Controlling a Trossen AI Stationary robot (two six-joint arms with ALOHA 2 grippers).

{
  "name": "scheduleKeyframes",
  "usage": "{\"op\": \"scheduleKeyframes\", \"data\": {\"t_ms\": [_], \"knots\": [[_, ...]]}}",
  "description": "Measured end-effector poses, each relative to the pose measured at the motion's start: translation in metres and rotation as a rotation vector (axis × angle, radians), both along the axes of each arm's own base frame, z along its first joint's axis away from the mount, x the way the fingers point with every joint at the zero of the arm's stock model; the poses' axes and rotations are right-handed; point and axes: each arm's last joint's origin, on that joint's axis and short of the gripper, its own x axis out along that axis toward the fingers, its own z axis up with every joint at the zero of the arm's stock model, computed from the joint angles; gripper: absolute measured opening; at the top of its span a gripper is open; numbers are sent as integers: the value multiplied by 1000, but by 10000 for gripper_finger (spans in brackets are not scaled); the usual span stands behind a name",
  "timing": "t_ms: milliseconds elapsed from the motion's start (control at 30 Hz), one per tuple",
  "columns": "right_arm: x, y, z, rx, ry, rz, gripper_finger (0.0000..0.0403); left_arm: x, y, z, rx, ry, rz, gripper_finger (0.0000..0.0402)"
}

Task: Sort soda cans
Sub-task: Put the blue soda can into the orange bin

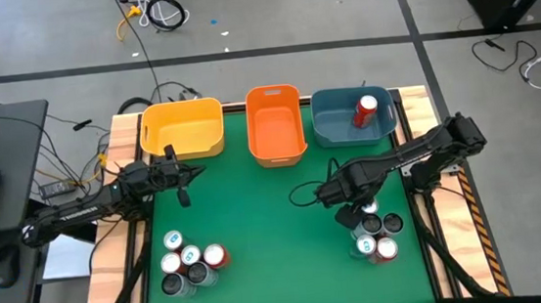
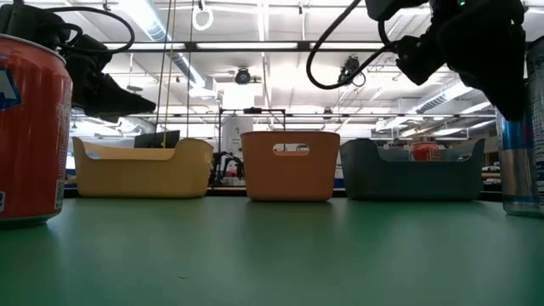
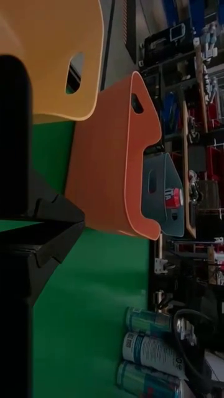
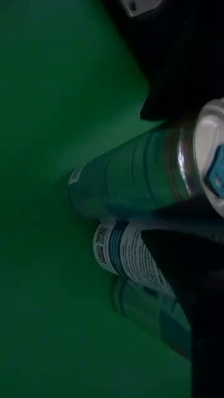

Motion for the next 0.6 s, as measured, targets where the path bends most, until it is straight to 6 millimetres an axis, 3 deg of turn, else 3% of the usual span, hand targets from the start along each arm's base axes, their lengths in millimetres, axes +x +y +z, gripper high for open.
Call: {"op": "scheduleKeyframes", "data": {"t_ms": [100, 333, 600], "knots": [[1, -2, 0, 7, -10, 9, 201, 0, 0, 0, 1, -1, 0, 15], [8, -12, 9, -18, -61, 40, 202, 0, 0, 0, 10, 1, -1, 15], [25, -37, 48, -28, -193, 28, 202, 0, 0, 0, 12, 2, -1, 14]]}}
